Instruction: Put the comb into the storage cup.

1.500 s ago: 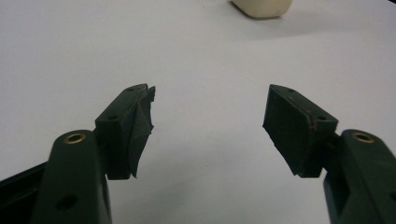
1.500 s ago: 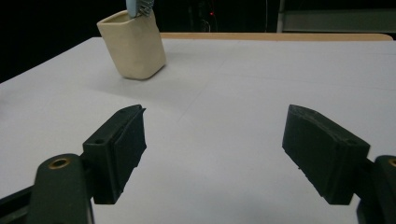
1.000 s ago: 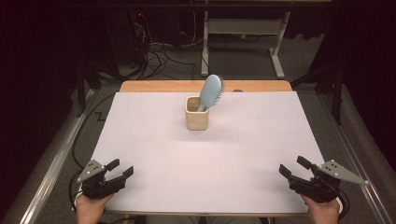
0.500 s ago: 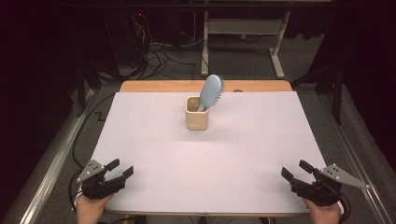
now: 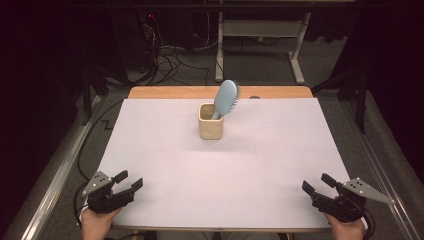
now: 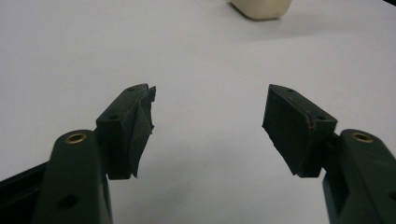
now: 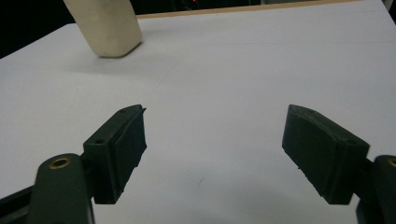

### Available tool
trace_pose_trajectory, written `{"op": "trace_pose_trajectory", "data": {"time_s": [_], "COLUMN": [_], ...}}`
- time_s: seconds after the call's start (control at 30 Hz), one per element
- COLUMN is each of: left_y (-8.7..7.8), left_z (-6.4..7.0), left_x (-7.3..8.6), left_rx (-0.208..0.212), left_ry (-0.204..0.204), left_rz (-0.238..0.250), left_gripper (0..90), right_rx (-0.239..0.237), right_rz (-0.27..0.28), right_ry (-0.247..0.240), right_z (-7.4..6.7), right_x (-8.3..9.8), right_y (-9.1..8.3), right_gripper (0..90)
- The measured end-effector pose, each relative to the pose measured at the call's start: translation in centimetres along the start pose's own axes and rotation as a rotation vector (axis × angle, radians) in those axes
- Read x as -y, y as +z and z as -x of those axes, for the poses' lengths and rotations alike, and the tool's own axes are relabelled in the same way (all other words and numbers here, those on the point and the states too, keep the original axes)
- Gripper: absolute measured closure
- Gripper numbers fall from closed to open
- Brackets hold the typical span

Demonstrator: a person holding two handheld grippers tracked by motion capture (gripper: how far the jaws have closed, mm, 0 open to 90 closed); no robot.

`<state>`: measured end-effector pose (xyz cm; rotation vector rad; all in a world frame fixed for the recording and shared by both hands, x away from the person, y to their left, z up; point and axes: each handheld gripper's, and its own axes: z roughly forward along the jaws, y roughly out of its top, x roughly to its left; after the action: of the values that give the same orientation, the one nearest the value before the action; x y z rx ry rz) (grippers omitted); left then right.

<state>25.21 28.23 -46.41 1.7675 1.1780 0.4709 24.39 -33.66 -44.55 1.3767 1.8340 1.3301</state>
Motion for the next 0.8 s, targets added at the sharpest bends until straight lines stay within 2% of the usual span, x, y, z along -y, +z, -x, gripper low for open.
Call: {"op": "trace_pose_trajectory", "data": {"time_s": [0.37, 0.8], "left_y": [-0.1, 0.0], "left_z": [0.0, -0.1], "left_x": [0.0, 0.1], "left_rx": [-0.001, -0.003], "left_ry": [-0.003, -0.004], "left_rz": [0.000, -0.003], "left_gripper": [33.6, 33.6], "right_rx": [0.023, 0.032], "right_rz": [-0.019, -0.022], "right_ry": [-0.011, 0.005], "right_z": [0.4, 0.6], "right_x": [0.9, 1.4], "right_y": [0.4, 0.3], "right_gripper": [22.1, 22.1]}}
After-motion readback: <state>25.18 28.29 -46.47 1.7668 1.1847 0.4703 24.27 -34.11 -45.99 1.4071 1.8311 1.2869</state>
